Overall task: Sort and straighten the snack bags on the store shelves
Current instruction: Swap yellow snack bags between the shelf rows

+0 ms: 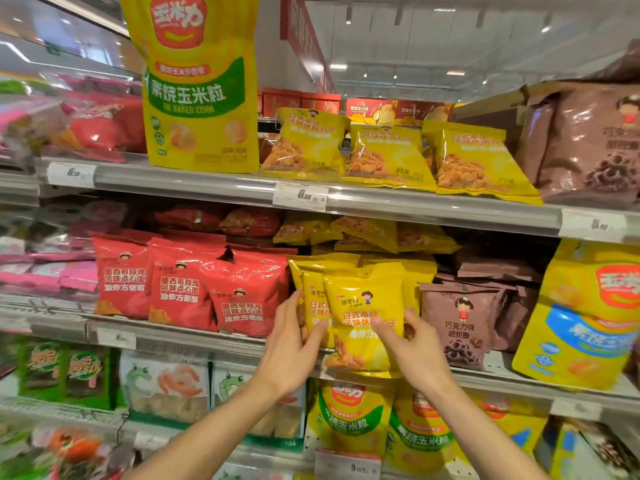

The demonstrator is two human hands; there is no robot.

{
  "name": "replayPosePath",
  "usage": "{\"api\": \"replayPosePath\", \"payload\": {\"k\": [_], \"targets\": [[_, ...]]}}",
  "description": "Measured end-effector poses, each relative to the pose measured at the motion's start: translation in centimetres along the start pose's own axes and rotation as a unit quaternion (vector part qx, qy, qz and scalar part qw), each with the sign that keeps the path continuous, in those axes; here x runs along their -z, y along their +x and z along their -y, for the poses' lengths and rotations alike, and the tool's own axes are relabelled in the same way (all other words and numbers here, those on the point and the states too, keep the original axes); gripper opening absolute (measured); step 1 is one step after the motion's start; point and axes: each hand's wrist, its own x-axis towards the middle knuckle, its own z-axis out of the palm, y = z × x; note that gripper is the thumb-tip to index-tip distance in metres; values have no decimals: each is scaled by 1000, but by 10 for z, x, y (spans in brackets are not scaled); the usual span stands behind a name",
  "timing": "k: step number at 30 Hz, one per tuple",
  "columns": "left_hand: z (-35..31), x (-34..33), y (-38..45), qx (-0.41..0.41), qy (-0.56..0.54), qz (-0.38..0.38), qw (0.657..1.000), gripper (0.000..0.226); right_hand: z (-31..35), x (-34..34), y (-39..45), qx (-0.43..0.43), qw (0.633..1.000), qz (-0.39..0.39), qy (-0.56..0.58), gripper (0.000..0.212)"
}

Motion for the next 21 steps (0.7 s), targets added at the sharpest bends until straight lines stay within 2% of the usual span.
{"api": "replayPosePath", "payload": {"k": [2,5,9,12,18,21], "targets": [[4,-8,1,-62,88,-61,992,67,-2,16,0,6,1000,-14,6,6],[2,-15,11,-173,214,-128,953,66,-3,33,-1,6,999,-36,14,14],[-13,-19,40,-251,367,-82,892,73,-5,43,-2,16,996,-84,-3,15],[-13,-18,58,-261,450,-41,853,75,-11,39,1,10,991,-129,-18,16],[3,0,62,-229,471,-40,851,76,-17,6,8,-26,982,-183,-31,30],[5,6,61,-239,460,-40,854,75,-18,-11,10,-34,979,-150,-132,49]]}}
